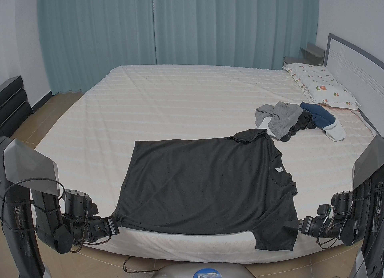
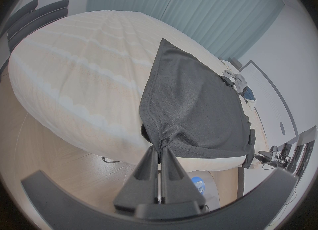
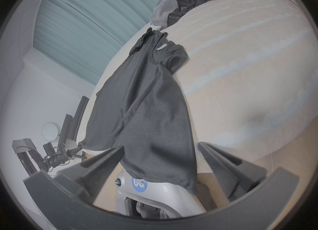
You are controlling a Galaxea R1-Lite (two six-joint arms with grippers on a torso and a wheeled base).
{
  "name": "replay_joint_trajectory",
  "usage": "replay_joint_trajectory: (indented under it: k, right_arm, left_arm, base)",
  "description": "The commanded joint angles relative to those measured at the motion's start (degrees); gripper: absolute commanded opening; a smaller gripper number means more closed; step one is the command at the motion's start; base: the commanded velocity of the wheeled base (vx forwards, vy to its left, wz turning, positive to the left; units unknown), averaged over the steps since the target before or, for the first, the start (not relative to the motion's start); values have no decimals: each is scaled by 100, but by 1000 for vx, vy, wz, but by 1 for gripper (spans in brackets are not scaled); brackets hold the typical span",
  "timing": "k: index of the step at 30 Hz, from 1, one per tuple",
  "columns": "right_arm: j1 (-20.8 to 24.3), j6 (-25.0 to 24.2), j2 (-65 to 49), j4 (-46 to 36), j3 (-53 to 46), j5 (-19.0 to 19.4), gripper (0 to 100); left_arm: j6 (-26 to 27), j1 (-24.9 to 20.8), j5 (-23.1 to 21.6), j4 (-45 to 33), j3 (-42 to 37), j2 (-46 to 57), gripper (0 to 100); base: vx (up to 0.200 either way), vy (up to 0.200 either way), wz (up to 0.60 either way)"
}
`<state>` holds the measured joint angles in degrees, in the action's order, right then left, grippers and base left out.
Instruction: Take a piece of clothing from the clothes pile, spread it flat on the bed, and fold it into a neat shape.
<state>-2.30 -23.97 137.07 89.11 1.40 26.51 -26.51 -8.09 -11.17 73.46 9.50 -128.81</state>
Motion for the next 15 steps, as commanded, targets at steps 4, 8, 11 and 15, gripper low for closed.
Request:
replay_joint_trajectory:
  k: [4,8,11,15]
  right_arm:
    - [-33,-3,65,45,-44,-24,0]
    - [-104,41,-40,45,-123,-24,0]
    - [-130,50,-75,36,-140,-50,0]
    - [-209,-3,-172,1,-140,-138,0]
  left_arm:
    - [-3,1,0,2,0,-22,0]
    - [-3,1,0,2,0,-13,0]
    - [-3,1,0,2,0,-4,0]
    - [32,10,9,2,-18,5,0]
  base:
    - [0,0,0]
    - [0,0,0]
    - [0,0,0]
    - [0,0,0]
